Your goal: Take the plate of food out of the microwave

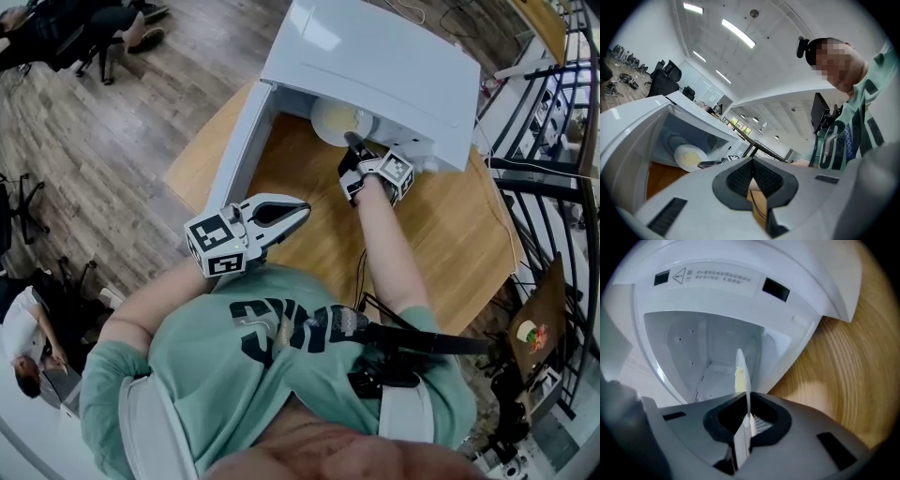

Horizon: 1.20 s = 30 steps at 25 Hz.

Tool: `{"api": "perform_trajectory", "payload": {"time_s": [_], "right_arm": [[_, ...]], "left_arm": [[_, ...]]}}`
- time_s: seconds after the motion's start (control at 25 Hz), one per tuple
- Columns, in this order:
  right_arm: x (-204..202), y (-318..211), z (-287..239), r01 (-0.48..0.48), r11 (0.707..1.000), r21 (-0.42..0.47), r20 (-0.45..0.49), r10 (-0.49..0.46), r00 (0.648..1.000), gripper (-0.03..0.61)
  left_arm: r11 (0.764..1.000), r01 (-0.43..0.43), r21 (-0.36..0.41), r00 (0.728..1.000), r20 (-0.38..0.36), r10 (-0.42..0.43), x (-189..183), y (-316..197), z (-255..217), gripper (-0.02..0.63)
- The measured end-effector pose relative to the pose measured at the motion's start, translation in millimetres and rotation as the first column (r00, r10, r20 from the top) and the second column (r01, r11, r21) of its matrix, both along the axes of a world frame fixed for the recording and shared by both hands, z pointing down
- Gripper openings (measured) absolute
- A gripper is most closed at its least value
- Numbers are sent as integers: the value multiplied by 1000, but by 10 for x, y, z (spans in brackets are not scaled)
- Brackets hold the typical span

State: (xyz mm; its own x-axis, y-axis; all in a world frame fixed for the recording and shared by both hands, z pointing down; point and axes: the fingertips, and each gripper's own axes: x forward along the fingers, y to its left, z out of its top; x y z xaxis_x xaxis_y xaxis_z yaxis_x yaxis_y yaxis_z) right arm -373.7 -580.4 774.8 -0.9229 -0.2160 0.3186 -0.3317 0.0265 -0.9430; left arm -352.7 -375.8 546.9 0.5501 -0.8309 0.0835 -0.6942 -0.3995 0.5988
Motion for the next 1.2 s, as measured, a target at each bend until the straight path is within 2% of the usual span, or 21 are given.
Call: {"api": "perform_trajectory", "payload": {"time_s": [0.72, 0.96, 1.2], "right_arm": [[647, 527, -579, -16, 1000, 25, 32, 16, 999, 25], [994, 833, -849, -72, 997, 29, 25, 72, 997, 25], [1488, 1109, -1198, -200, 977, 80, 14, 200, 980, 25]], "left_arm": [[995, -50, 85, 999, -9, 51, 135, 230, -339, -6], [982, -156, 103, 987, -20, 159, 241, 357, -473, -6], [945, -281, 167, 958, -19, 288, 202, 434, -670, -6]]}}
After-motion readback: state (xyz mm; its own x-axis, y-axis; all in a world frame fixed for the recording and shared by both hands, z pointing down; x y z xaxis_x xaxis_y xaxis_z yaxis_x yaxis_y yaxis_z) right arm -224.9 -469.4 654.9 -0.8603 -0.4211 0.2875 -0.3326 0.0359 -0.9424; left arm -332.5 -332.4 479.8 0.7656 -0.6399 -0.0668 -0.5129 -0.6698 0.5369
